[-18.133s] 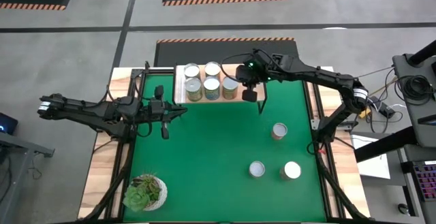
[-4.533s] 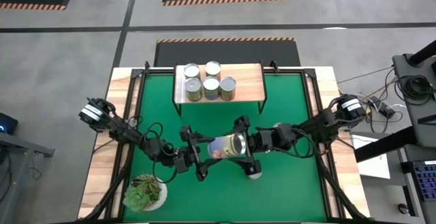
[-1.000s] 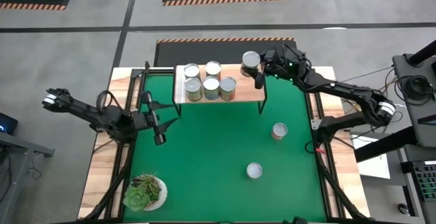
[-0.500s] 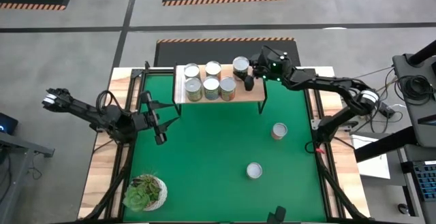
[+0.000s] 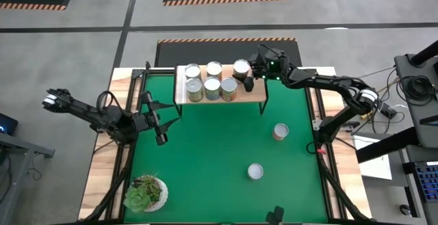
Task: Pick and place cans onto a shelf
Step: Put the canned peaches on the shelf
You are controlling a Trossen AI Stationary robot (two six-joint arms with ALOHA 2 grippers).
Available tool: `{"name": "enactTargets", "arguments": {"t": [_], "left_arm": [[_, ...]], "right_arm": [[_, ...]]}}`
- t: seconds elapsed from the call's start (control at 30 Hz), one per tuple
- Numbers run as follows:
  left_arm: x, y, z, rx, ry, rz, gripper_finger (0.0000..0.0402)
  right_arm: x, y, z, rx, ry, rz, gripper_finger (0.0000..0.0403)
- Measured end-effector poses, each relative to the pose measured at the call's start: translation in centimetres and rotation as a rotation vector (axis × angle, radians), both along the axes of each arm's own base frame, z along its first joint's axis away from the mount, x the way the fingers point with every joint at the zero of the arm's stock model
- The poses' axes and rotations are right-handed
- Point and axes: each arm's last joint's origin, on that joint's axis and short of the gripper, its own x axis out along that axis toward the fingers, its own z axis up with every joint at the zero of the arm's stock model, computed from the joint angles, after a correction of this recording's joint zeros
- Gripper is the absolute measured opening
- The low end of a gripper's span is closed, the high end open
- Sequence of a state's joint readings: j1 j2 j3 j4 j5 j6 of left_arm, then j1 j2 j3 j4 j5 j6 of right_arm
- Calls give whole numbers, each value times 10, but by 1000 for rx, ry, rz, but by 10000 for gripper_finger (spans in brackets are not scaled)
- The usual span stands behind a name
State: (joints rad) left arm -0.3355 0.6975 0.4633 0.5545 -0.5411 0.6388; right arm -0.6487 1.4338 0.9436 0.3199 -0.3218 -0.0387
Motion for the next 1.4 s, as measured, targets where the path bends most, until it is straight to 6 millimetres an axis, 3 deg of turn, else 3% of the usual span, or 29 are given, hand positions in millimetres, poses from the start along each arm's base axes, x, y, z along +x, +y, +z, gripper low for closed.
{"name": "enactTargets", "arguments": {"t": [0.37, 0.67, 0.83, 1.03, 1.4], "left_arm": [[0, 0, 0, 0, 0, 0, 187], [0, 0, 1, -2, -5, 0, 187], [0, 0, 1, -1, -5, 0, 187], [0, 0, 0, 6, -2, 2, 187], [0, 0, 0, 7, -1, 2, 188]], "right_arm": [[-15, 11, 22, 13, -12, -13, 361], [-41, 31, 58, 12, -84, -21, 339], [-56, 42, 79, 35, -20, -53, 314], [-63, 44, 83, 133, 169, -127, 235], [-44, 28, 50, 228, 374, -173, 29]]}}
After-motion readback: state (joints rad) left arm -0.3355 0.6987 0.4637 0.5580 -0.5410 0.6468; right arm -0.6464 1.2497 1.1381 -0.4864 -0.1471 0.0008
